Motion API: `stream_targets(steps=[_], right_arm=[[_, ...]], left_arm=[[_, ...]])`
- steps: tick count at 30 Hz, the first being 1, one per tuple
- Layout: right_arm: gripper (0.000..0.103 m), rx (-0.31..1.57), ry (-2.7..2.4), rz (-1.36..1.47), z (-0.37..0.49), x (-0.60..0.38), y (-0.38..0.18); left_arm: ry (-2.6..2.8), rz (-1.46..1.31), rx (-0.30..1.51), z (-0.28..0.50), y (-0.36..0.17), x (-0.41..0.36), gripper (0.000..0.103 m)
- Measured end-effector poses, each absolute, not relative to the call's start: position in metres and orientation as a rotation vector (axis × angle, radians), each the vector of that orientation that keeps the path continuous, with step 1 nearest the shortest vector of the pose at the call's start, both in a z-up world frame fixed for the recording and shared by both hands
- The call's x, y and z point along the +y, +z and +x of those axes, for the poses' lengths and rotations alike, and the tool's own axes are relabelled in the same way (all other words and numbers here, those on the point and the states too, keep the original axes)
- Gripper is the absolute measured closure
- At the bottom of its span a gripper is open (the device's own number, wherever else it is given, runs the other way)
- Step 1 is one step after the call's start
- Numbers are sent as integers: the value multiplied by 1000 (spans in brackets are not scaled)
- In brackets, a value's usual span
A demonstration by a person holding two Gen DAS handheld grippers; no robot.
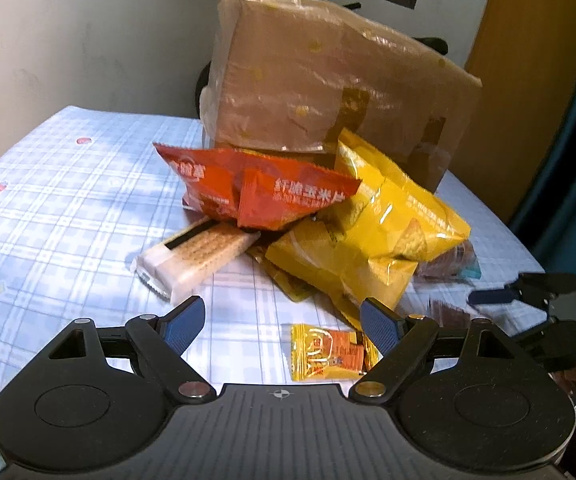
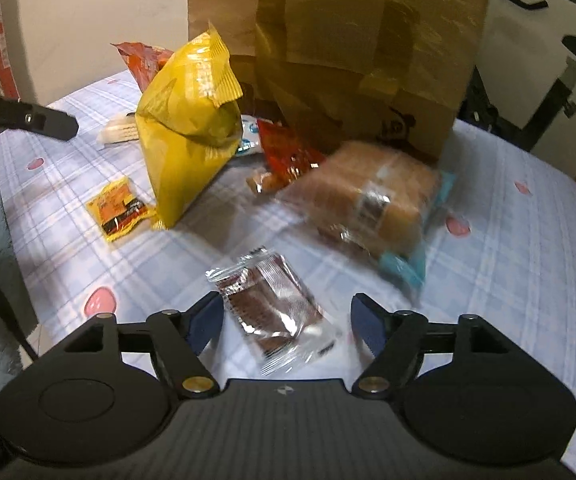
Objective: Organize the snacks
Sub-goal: 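Grasp the yellow candy packet with the left tool while the right tool grasps the brown packet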
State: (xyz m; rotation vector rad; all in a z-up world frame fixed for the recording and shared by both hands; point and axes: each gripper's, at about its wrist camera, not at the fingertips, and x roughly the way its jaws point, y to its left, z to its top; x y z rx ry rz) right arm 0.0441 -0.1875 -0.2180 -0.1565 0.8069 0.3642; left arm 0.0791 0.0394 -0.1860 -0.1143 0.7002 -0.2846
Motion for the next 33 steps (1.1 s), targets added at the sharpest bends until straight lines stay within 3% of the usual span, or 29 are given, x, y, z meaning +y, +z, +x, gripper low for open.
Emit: stream_targets(steps=[9, 19, 33], right_arm=[[26, 715, 297, -49, 43, -186, -230], [47, 630, 261, -13, 22, -188, -233], [47, 621, 270, 10, 21, -191, -233]], left_arm=[[-330, -71, 760, 83, -204, 23, 17], [-375, -7, 800, 87, -217, 2, 17], [-360, 87, 817, 102, -227, -19, 22]])
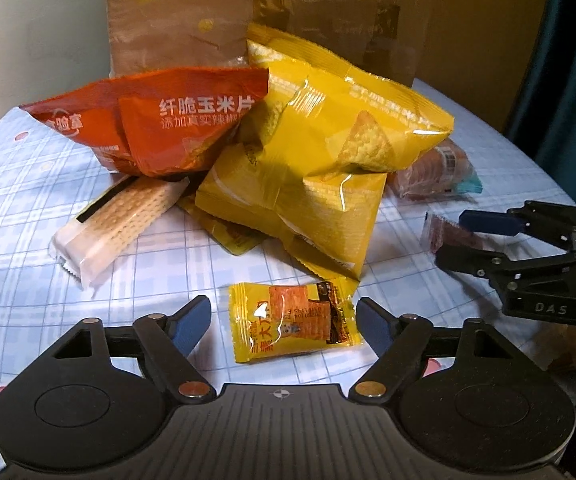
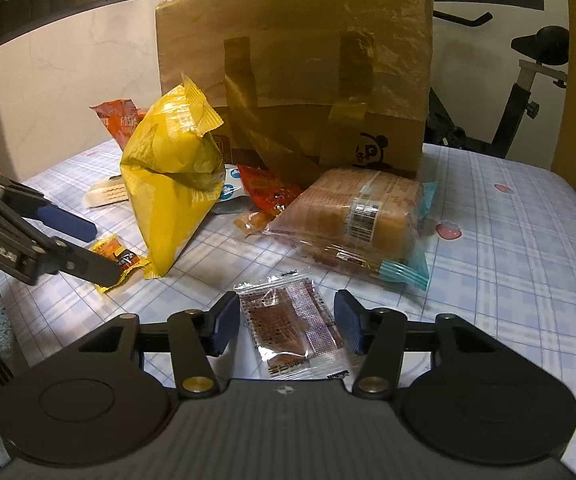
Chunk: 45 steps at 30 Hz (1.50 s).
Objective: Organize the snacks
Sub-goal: 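Grasp the yellow candy packet with the left tool while the right tool grasps the brown packet, then carry both small packets over the box with both tools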
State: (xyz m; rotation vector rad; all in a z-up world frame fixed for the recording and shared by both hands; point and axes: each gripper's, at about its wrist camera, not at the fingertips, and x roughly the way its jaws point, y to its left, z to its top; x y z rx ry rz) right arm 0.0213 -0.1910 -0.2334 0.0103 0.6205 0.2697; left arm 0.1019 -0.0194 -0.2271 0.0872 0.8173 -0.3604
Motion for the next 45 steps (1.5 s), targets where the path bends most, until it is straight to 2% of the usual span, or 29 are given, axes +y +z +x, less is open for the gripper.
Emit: stream_targets(steps=[3, 4, 5, 8, 20, 26, 31, 45], right_arm=[[47, 620, 269, 12, 21, -191, -233], [47, 620, 269, 13, 21, -191, -233], [47, 620, 270, 13, 21, -191, -233], [47, 620, 270, 15, 21, -191, -233], [47, 619, 271, 20, 21, -191, -233], [56, 620, 268, 41, 23, -194, -231], [58, 616, 264, 47, 22, -195, -227], [58, 511, 249, 131, 8, -208, -182]], left_arm=[[-352, 89, 806, 102, -228, -19, 25], [-346, 90, 800, 101, -228, -18, 32], [-343, 90, 792, 100, -228, -17, 42], [-344, 68, 783, 99, -226, -13, 50], [-354, 5, 728, 89, -217, -4, 53], [-341, -23, 711, 89, -213, 3, 53], [-336, -43, 690, 85, -209, 8, 53], [-291, -81, 548, 72, -173, 35, 53]])
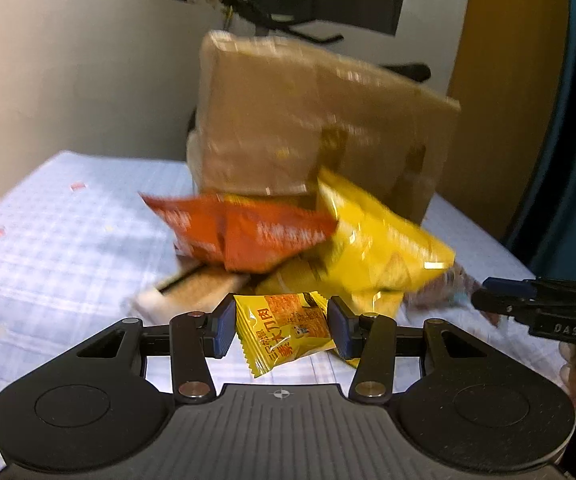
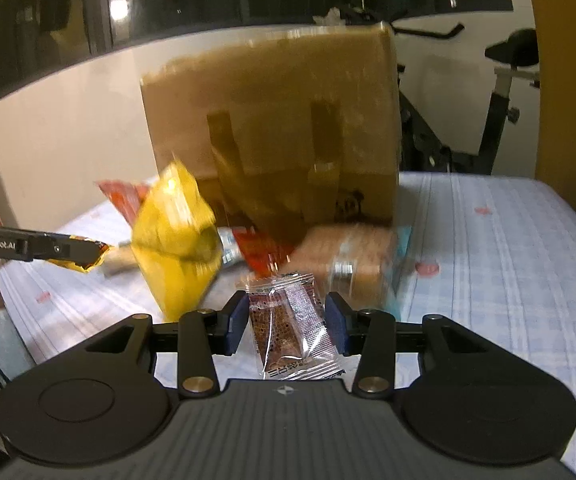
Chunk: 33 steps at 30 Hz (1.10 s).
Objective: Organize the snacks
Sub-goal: 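Carry both small packets over the box with both tools, then open both tools to drop the small packets into the box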
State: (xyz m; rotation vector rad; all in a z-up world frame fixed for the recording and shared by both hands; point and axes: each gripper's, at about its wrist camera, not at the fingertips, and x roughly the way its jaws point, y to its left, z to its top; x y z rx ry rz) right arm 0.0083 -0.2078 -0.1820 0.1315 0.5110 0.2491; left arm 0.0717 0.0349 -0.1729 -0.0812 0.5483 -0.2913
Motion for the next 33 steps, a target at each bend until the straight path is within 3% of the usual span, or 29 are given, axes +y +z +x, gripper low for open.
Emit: stream_targets(steps=[20, 33], right_arm=[[58, 218, 320, 39, 82, -220, -31], [58, 378, 209, 180, 205, -228, -38]], left_arm=[[-326, -45, 209, 120, -28, 32, 53], [-294, -88, 300, 239, -10, 4, 53]])
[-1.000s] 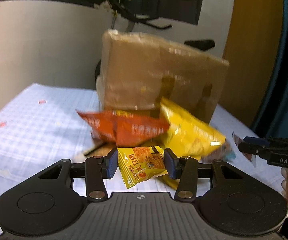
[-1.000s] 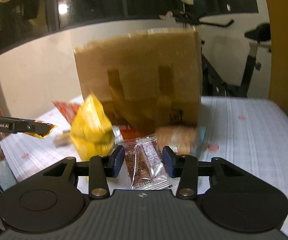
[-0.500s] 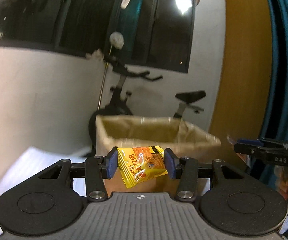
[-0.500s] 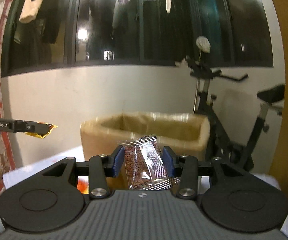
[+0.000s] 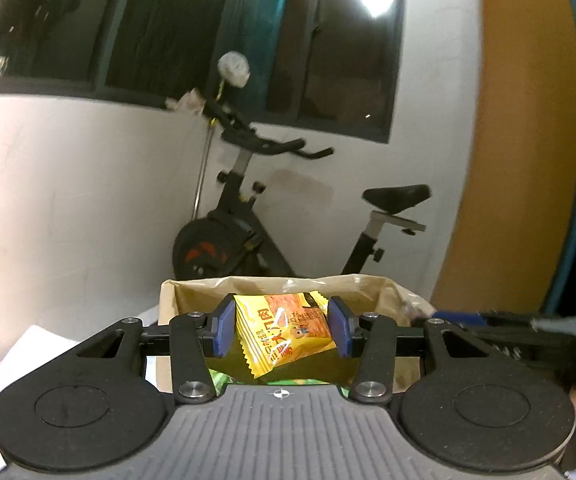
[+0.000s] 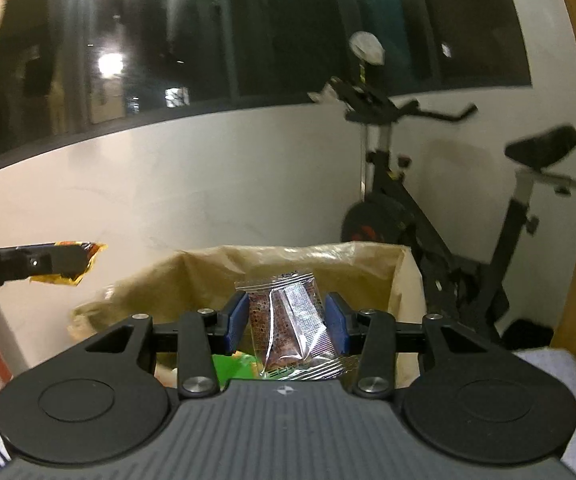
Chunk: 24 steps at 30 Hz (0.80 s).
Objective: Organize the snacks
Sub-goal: 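Open both tools to drop the small packets into the box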
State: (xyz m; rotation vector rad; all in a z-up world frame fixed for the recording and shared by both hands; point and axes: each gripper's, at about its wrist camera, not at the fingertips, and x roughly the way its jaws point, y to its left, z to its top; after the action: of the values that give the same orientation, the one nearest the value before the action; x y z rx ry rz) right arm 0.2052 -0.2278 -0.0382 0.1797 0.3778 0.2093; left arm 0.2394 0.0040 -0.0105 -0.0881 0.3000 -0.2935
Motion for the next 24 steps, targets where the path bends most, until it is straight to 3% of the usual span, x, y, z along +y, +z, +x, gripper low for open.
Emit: stream_targets(steps=[8, 11, 15, 24], right_arm=[[56, 437, 151, 131, 215, -222, -53], [52, 437, 132, 112, 212, -222, -57], [36, 421, 145, 122, 203, -225, -56], [35, 378, 183, 66, 167, -230, -53]], left_arm=[[-217, -55, 370, 261, -28, 6, 50], [-211, -39, 380, 263, -31, 9, 35], [-203, -34, 379, 256, -32, 17, 29], [-235, -14, 338, 223, -25, 42, 18]])
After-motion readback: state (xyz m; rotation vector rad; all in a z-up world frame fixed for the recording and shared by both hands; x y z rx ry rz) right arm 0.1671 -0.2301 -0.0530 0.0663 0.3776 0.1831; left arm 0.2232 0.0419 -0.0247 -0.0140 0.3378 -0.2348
